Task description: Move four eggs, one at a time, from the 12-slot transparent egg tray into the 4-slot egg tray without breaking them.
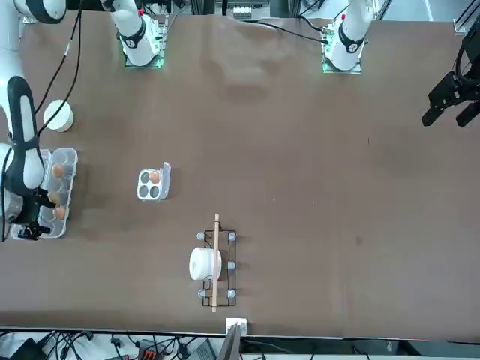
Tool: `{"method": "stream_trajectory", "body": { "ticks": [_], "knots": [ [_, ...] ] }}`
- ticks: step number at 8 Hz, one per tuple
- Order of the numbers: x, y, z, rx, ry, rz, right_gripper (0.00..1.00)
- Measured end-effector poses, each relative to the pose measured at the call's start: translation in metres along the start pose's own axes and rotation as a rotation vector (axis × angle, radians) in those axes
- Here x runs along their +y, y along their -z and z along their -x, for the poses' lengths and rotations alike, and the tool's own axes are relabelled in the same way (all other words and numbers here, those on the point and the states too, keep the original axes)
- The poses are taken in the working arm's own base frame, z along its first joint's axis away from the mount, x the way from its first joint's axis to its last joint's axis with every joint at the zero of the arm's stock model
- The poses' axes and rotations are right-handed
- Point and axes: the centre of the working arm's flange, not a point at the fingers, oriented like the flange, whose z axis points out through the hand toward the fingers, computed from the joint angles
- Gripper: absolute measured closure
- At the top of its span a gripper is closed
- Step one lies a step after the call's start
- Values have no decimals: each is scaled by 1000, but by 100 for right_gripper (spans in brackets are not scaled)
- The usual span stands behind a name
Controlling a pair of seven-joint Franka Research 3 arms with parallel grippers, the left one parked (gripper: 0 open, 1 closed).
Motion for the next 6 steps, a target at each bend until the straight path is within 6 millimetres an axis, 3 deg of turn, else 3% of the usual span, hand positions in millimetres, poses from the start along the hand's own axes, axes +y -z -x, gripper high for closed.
{"method": "stream_trajectory", "body": {
  "ticks": [6],
  "knots": [
    [6,-14,4,-35,-60,20,8]
  ]
}}
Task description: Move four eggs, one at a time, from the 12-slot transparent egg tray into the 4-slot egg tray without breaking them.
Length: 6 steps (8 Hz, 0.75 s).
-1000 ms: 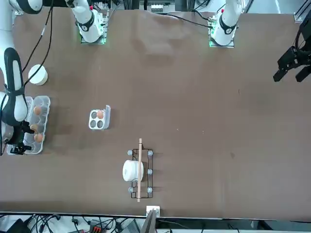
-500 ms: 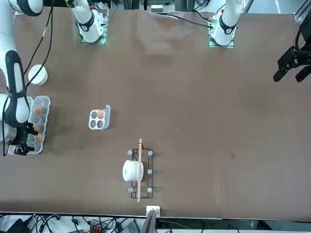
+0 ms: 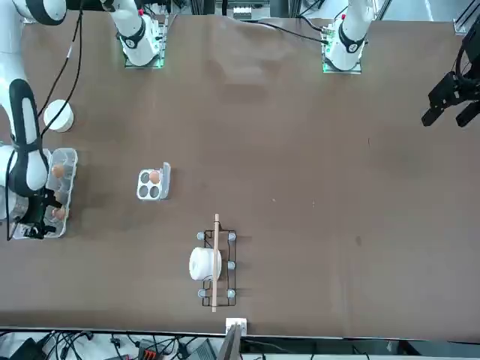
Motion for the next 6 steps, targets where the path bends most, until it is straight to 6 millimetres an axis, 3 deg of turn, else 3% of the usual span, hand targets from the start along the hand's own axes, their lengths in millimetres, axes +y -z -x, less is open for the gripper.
{"method": "stream_trajectory", "body": {
  "ticks": [6],
  "knots": [
    [8,-11,-9,-8,-22,21,8]
  ]
}}
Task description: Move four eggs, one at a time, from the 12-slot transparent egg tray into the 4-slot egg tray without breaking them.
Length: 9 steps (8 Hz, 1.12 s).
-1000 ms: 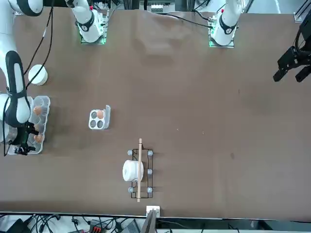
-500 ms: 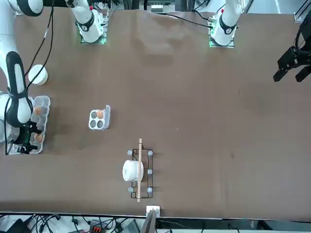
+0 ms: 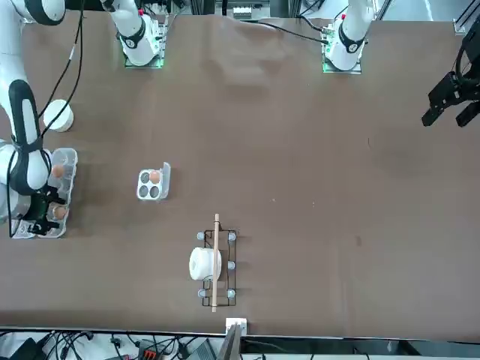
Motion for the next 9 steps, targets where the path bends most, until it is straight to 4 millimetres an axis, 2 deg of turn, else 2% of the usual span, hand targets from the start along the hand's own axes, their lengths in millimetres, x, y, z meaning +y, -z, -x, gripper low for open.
{"method": "stream_trajectory", "body": {
  "ticks": [2,7,9],
  "knots": [
    [1,0,-3,0,-5,0,8],
    [2,-3,-3,-4,-14,5,16],
    [2,-2,-3,-5,-19,2,27]
  ]
}}
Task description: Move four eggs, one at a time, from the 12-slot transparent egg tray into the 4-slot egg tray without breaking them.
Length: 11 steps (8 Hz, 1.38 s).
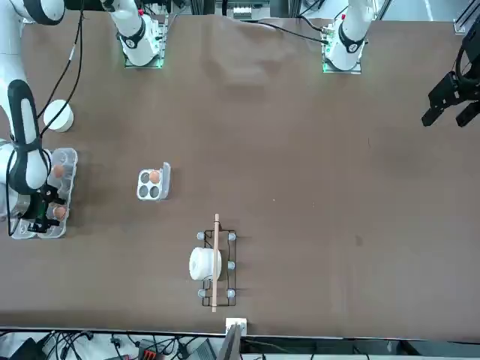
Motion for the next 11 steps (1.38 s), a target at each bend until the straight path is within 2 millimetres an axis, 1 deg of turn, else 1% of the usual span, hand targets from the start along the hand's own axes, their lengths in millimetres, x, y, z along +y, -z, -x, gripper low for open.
{"method": "stream_trajectory", "body": {
  "ticks": [1,3,4,5,7,8,9,10,11],
  "knots": [
    [-1,4,1,-2,1,-7,44],
    [-1,7,2,-1,1,-10,44],
    [-2,11,3,-1,3,-11,44],
    [-2,22,5,-2,5,-12,44],
    [0,57,11,-7,16,-8,44],
    [1,78,20,-8,27,-11,44],
    [3,99,32,-7,45,-15,44],
    [4,121,52,-6,72,-20,44],
    [7,140,80,-6,100,-16,44]
  ]
}}
